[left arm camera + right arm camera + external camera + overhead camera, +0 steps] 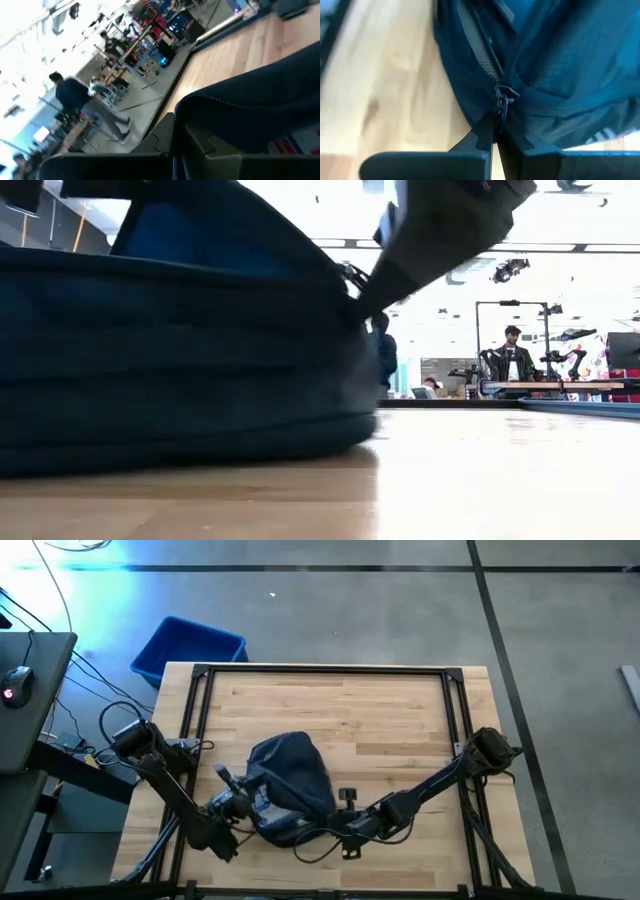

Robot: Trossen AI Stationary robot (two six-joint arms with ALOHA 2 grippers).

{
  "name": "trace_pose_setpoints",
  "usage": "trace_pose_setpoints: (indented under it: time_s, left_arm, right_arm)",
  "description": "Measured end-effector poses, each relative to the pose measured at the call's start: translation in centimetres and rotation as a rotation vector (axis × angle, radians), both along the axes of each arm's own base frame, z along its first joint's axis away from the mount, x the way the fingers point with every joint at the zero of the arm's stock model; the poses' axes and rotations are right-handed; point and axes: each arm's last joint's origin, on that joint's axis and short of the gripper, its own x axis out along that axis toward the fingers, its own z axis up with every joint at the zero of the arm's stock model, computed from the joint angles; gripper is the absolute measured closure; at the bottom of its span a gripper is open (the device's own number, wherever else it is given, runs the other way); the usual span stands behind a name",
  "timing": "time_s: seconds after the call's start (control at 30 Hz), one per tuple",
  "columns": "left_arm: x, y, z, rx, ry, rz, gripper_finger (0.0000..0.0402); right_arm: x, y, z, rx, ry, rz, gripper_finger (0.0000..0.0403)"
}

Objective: Unpack backpack
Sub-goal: Open the black backpack

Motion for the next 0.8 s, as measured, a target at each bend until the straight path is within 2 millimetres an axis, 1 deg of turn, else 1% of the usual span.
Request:
trace_pose_setpoints:
  time_s: [0.1,0.2,0.33,0.43,0.47,0.53,0.63,0.7,0.8]
  left_arm:
    - [-0.4,0.2,-0.3,-0.004,0.015,0.003,0.0391]
    - [-1.0,-0.6,-0.1,-0.038,0.094,0.017,0.0362]
    - [-1.7,-2.6,1.9,-0.134,0.135,-0.016,0.0306]
    - [-1.8,-4.4,3.4,-0.218,0.158,-0.062,0.0270]
    - [-1.7,-5.0,3.6,-0.228,0.157,-0.092,0.0262]
    - [-1.0,-6.1,3.6,-0.238,0.155,-0.149,0.0249]
    - [0.6,-7.1,3.5,-0.232,0.157,-0.201,0.0241]
    - [2.1,-7.6,3.4,-0.241,0.154,-0.223,0.0241]
    - [4.6,-7.8,3.7,-0.316,0.229,-0.302,0.0241]
  right_arm:
    - [0.4,-0.2,0.2,0.021,-0.024,-0.006,0.0403]
    - [0.5,-0.5,0.1,0.032,-0.012,-0.029,0.0403]
    - [0.5,-0.9,0.0,0.015,-0.020,-0.081,0.0403]
    - [0.6,-0.9,0.0,0.007,-0.028,-0.094,0.0403]
    - [0.6,-0.9,0.0,0.006,-0.030,-0.095,0.0403]
    - [0.6,-0.9,0.0,0.002,-0.034,-0.099,0.0403]
    - [0.6,-1.0,0.1,0.001,-0.037,-0.101,0.0403]
    - [0.6,-0.9,0.1,0.000,-0.038,-0.102,0.0403]
    - [0.6,-1.0,0.1,-0.009,-0.047,-0.110,0.0403]
